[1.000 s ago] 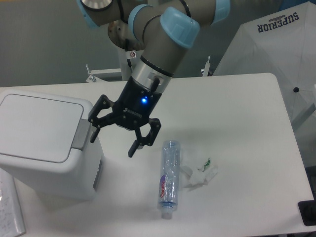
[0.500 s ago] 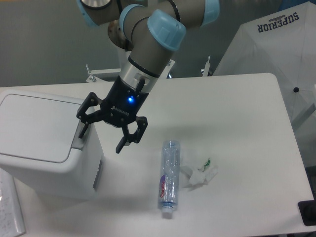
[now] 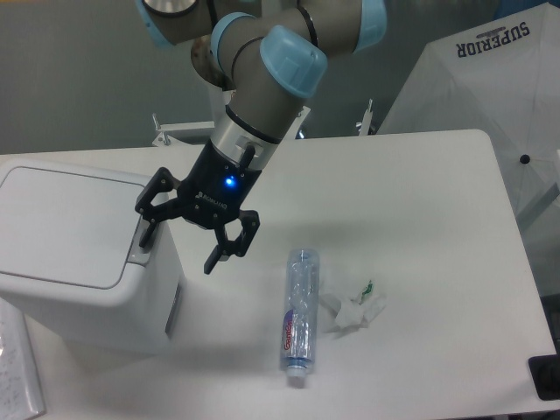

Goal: Open the trash can
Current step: 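Lower the gripper fingers onto the lid edge and push it open, then lift the gripper away from the opened bin lid, then move the gripper back over the clear water bottle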

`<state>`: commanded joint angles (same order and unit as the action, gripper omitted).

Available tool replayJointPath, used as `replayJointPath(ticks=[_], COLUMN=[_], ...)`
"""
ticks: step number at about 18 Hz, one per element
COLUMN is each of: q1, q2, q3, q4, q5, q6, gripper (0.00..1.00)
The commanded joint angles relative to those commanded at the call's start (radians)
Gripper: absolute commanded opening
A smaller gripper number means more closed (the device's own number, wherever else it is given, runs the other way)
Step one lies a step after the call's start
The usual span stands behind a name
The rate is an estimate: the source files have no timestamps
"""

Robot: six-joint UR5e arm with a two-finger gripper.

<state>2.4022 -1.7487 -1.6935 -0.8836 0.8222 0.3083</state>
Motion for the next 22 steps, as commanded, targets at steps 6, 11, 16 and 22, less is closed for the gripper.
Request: replayJointPath(ticks=[6, 11, 16, 22], q1=[0.000, 0.021, 0.107, 0.132], q2=[0.002, 0.005, 0.002, -0.037], q3=[0.011, 0.041, 0.037, 0.028], q4=[0.002, 0.014, 0.020, 0.018], q5=[0.000, 0.000, 0.000, 0.329], q6=[0.000, 0.002, 0.125, 0.378], gripper=[1.00, 1.00, 1.00, 1.00])
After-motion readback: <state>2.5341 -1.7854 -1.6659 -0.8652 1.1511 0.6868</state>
